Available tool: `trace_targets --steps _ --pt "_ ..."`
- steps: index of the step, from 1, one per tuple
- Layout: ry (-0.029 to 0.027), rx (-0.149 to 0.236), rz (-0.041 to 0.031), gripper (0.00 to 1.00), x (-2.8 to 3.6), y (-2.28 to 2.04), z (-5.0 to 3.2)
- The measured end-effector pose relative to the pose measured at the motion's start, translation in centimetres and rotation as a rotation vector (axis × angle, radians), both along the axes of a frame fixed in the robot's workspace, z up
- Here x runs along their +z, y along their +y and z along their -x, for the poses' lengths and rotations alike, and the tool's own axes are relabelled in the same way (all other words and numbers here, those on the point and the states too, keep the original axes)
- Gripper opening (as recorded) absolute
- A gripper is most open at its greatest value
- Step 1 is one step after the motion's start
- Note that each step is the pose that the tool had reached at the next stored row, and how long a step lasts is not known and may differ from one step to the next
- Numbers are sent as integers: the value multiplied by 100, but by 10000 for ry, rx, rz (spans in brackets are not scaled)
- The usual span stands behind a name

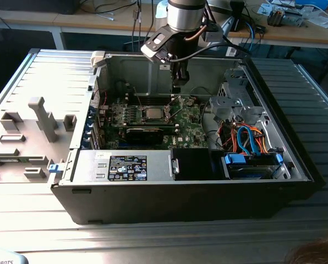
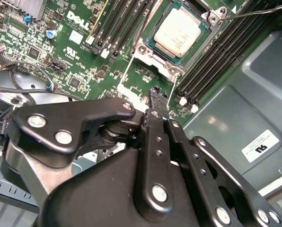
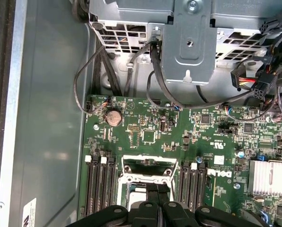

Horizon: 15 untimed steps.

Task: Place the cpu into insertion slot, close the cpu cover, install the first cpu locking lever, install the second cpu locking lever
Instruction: 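Close the cpu cover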

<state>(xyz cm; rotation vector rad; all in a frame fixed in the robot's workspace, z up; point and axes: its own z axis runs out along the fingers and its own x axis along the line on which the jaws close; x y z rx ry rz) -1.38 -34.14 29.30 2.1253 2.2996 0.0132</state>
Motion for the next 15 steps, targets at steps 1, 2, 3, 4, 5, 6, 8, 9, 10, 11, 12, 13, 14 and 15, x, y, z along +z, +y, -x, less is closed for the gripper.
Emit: trace_targets --steps 1,2,3,4,5,6,8,9,10,11,12,13,14,15 --pt "0 0 0 11 0 0 -5" --pt "0 0 0 11 0 0 -9" --pt "0 0 0 11 0 0 -13" --pt "0 0 1 11 0 0 -19" --pt "0 0 0 11 0 0 -24" --pt "0 0 0 11 0 0 -28" --pt "0 0 0 11 0 0 -36" --pt "0 0 0 11 0 0 -40" --pt "0 0 0 11 0 0 -45" --pt "0 0 0 11 0 0 -49" --pt "0 0 0 11 0 0 -52" --pt "0 0 0 11 0 0 -55" --pt "0 0 0 11 0 0 -58" --pt "0 0 0 11 0 0 -60"
